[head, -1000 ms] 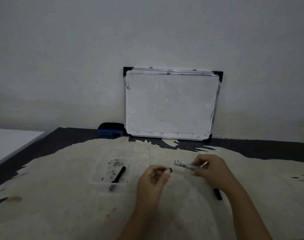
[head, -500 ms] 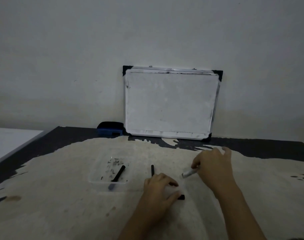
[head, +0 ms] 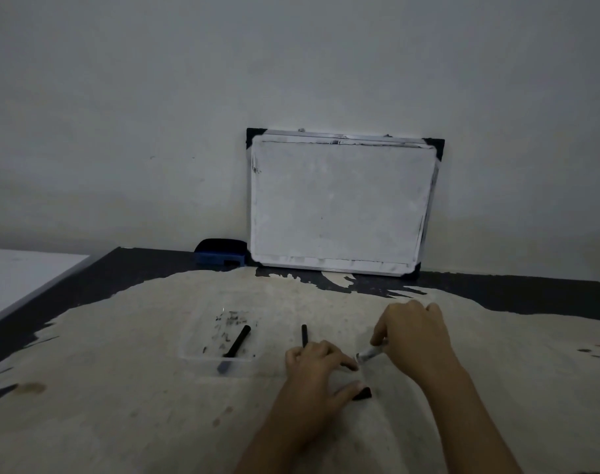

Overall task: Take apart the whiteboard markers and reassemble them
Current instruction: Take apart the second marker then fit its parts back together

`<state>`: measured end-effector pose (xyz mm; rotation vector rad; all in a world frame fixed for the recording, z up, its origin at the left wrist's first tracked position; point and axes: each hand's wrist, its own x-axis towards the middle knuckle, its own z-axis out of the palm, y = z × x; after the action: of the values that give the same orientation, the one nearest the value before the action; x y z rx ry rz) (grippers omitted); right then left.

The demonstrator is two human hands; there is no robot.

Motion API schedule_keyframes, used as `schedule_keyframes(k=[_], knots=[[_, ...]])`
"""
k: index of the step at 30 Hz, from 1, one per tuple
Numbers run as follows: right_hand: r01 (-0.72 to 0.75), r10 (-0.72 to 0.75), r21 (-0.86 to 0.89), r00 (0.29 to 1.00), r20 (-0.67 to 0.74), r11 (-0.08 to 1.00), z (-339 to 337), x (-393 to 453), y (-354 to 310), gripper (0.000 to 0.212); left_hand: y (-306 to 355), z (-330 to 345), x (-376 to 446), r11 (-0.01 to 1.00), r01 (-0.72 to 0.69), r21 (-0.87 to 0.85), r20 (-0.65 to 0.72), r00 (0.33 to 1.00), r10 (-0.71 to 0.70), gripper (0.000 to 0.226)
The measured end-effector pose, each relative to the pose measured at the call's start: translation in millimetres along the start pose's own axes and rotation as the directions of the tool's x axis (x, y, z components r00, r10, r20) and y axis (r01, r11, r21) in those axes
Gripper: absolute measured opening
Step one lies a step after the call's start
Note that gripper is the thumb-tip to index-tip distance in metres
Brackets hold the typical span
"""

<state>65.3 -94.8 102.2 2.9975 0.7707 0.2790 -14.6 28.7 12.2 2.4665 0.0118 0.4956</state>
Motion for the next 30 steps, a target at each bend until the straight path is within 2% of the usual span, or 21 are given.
schedule_keyframes(k=[3,5,8,11,19,24,27,30], knots=[[0.013,-0.015,0.079,1.000,0.026,0.997,1,-2,1,0.020,0,0,0,0.999,0.038,-0.035,-0.064,0.997,-0.041,0.023],[0.024,-0.032,0.226,0.999,0.033,0.974,-1,-2,6,0.015,0,0,1,0.997,0.051,-0.066,-0.125,0.990,-0.059,0.024],[0.038,-0.086,0.462,0.993,0.083,0.886,-4,0,9,0.015,-1,1,2,0.994,0.068,-0.081,-0.169,0.982,-0.081,0.028],[0.047,-0.129,0.587,0.987,0.100,0.808,-4,0,9,0.017,-4,2,4,0.999,0.034,-0.039,-0.198,0.979,-0.041,0.024],[0.017,-0.112,0.638,0.988,0.109,0.770,4,1,25,0.020,-6,-5,4,0.982,0.107,-0.156,-0.241,0.960,-0.142,0.020],[-0.008,-0.078,0.693,0.993,0.093,0.721,4,1,34,0.017,5,-15,4,0.973,-0.009,-0.231,-0.289,0.955,-0.060,0.013],[-0.033,-0.050,0.760,0.995,0.087,0.649,1,0,32,0.017,18,-30,7,0.966,-0.087,-0.243,-0.374,0.928,-0.010,0.020],[-0.075,-0.086,0.833,0.986,0.146,0.549,-3,-4,25,0.013,16,-54,12,0.979,-0.050,-0.197,-0.446,0.894,-0.044,0.033]])
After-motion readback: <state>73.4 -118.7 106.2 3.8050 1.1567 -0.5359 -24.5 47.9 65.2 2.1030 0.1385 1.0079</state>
